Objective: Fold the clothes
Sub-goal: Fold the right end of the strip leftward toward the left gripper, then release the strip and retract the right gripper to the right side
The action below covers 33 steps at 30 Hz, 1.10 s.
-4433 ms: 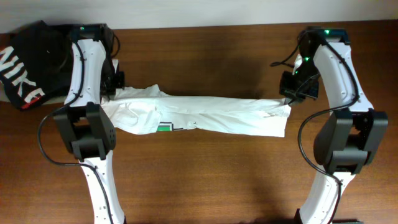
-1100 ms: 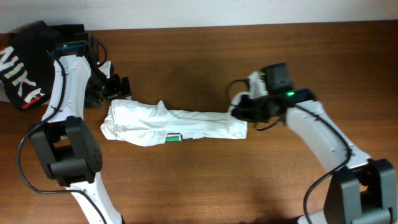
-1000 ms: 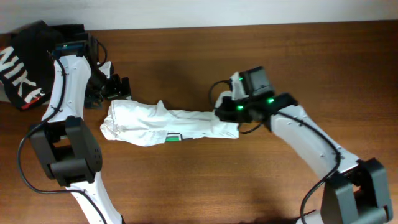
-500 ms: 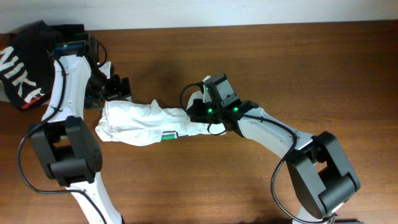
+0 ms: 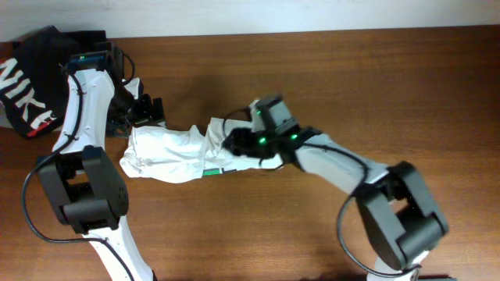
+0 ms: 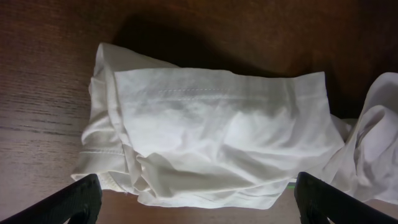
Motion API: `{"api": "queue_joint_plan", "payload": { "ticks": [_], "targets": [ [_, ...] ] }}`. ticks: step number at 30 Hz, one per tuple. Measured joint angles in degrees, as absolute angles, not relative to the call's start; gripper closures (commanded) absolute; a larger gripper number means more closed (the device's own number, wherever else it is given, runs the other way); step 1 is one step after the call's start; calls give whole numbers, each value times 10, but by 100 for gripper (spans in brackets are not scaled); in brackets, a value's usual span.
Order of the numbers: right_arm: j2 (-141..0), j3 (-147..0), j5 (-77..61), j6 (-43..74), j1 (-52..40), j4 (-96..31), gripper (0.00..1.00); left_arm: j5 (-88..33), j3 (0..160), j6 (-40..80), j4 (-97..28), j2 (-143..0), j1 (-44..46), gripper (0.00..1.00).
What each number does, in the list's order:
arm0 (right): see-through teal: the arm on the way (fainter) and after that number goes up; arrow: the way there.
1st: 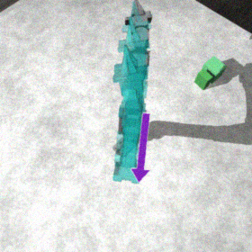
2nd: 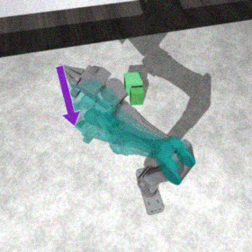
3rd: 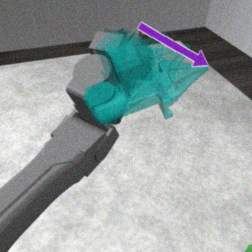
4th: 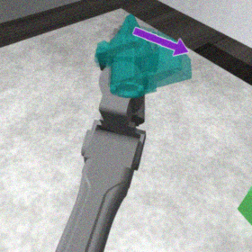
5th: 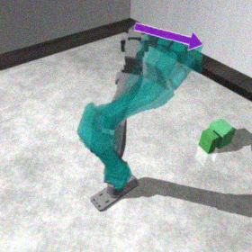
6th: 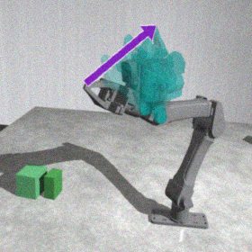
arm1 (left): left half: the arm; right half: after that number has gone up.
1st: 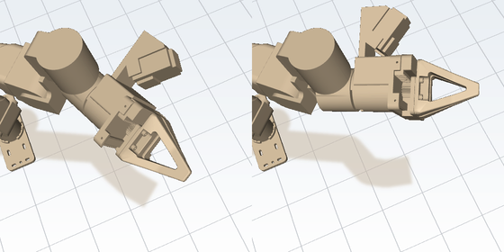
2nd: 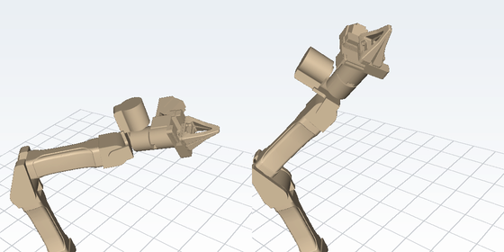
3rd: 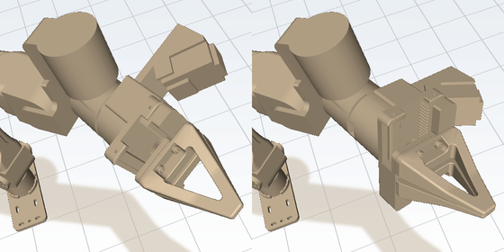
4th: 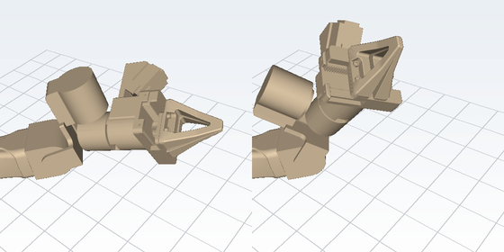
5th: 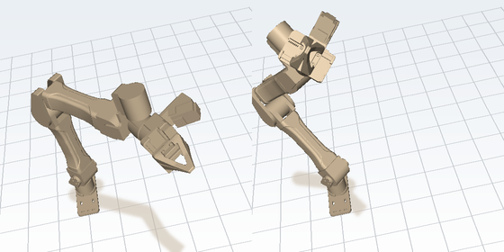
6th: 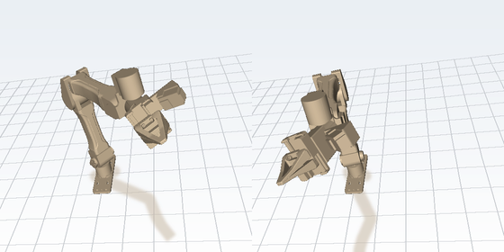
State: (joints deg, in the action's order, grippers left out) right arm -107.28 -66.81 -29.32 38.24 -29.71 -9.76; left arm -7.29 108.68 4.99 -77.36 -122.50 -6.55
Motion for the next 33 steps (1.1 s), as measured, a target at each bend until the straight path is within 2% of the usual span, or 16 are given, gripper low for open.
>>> {"api": "queue_joint_plan", "payload": {
  "ticks": [1, 4, 8, 10, 13, 15, 16, 17, 19, 22, 26, 29, 31, 33],
  "targets": [
    [-1063, -671, -299, 374, -281, -101, 68, -73, 1087, 50, -774, -1225, -65, 1],
    [-1068, -674, -306, 351, -295, -83, 88, -73, 1087, 50, -774, -1225, -65, 1],
    [-1133, -677, -321, 341, -338, -28, 90, -73, 1087, 50, -775, -1225, -65, 1],
    [-1177, -678, -325, 343, -340, -14, 96, -73, 1087, 50, -775, -1225, -65, 1],
    [-1208, -678, -354, 341, -328, -13, 96, -73, 1087, 50, -778, -1225, -65, 1],
    [-1199, -679, -374, 331, -307, -17, 91, -73, 1087, 50, -782, -1225, -65, 1],
    [-1187, -679, -385, 325, -295, -18, 83, -73, 1087, 50, -783, -1225, -65, 1],
    [-1157, -679, -396, 319, -278, -27, 67, -73, 1087, 50, -784, -1225, -65, 1],
    [-1091, -680, -411, 313, -246, -30, 60, -72, 1087, 50, -784, -1225, -65, 1],
    [-1050, -691, -430, 309, -197, -34, 69, -71, 1087, 50, -784, -1225, -65, 1],
    [-1113, -691, -433, 298, -173, -46, 69, -71, 1087, 50, -784, -1234, -65, 1],
    [-1206, -691, -436, 298, -171, -22, 81, -71, 1087, 50, -789, -1252, -65, 1],
    [-1231, -691, -457, 311, -159, -7, 81, -71, 1087, 50, -790, -1253, -65, 1],
    [-1230, -691, -467, 312, -149, -7, 74, -71, 1087, 50, -793, -1253, -65, 1]
  ]
}}
